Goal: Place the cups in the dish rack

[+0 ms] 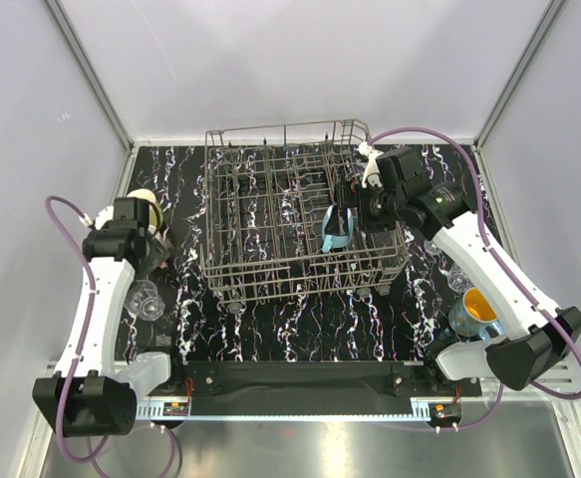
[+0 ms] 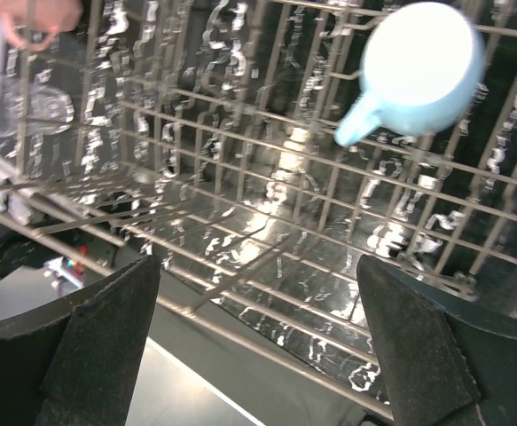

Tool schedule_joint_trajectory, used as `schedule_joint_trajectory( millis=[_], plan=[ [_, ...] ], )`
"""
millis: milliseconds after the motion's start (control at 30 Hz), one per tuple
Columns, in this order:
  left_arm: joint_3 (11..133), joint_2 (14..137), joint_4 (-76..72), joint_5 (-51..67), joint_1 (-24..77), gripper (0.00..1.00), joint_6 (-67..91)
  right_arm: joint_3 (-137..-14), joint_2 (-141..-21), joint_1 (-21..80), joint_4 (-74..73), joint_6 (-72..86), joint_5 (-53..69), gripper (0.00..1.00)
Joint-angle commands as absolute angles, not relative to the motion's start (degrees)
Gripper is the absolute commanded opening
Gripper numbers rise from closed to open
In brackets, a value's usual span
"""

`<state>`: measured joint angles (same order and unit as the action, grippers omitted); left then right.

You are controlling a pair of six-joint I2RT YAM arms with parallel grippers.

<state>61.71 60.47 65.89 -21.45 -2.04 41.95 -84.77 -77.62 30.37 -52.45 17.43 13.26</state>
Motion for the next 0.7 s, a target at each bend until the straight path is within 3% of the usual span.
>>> schedule_joint_trajectory(
  millis=[0, 667],
  plan=[
    [57.58, 60.03, 60.74, -22.94, -2.55, 0.67, 42.63, -84.99, -76.11, 30.76, -49.74, 16.44, 17.58, 1.0],
    [49.31, 67.94, 52.65, -25.67, -3.07, 0.57, 38.14, -82.71, -74.44, 30.76, -48.08, 16.44, 17.76, 1.0]
  ],
)
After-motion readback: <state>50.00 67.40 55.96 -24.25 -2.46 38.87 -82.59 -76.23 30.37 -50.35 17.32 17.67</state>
